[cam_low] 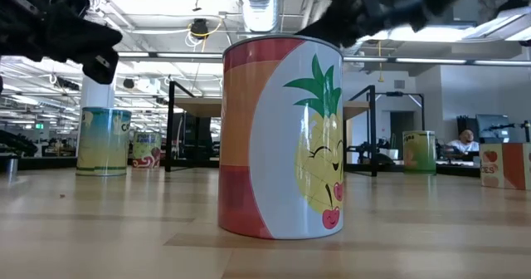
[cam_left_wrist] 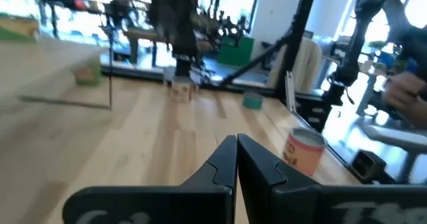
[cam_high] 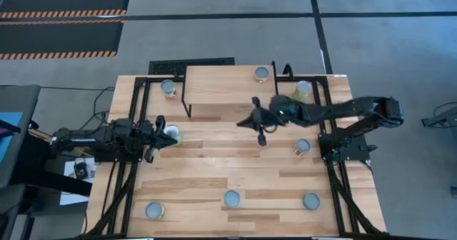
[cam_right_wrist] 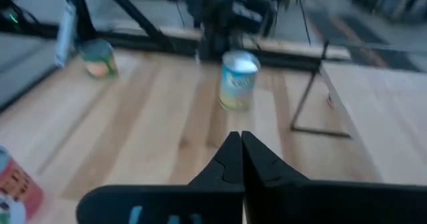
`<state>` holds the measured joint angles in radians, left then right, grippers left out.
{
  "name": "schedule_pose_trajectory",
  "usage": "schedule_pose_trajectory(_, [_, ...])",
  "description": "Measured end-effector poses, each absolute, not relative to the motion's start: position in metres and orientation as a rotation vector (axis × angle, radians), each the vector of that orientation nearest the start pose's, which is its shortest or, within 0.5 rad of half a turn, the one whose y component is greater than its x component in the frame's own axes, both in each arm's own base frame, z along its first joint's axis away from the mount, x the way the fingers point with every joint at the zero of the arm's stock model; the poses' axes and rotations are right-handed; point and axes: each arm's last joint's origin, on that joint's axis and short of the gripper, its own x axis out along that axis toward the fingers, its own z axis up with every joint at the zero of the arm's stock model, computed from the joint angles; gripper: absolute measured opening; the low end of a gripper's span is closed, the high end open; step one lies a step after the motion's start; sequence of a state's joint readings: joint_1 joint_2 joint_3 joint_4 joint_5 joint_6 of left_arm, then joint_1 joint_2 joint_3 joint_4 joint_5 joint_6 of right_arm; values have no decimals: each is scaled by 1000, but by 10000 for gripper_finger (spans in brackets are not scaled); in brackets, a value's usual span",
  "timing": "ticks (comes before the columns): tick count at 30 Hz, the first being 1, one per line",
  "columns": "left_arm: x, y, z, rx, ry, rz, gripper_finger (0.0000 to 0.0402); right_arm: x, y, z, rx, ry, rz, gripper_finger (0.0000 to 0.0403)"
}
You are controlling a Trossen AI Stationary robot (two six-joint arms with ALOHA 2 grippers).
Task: Pick and place cans onto a shelf
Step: Put the canned peach on the shelf
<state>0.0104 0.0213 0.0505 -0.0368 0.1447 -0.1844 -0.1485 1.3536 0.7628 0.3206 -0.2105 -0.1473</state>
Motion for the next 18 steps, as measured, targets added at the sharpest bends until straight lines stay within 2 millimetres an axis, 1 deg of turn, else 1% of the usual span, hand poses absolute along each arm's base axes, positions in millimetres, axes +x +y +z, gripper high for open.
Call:
schedule_pose_trajectory(2, [97,-3,178,-173,-7,-92,0,281,-31,237,-96,175,83,5])
schedule_pose_trajectory(5, [101,-4,179,-170,-10,-48,0,268,-25,224,-102,100,85,4])
schedule_pose_trajectory(8, [106,-7,181,-190,-18,-64,0,257,-25,216,-87,84,72,5])
schedule_pose_trajectory(10, [110,-8,185,-205,7,-53,0,250,-25,213,-82,76,66,5])
schedule_pose_trajectory(14, [120,-12,205,-212,68,-26,0,239,-23,204,-83,56,65,4])
schedule_pose_trajectory(18, [133,-18,229,-181,150,-37,0,231,-22,202,-91,-53,79,7])
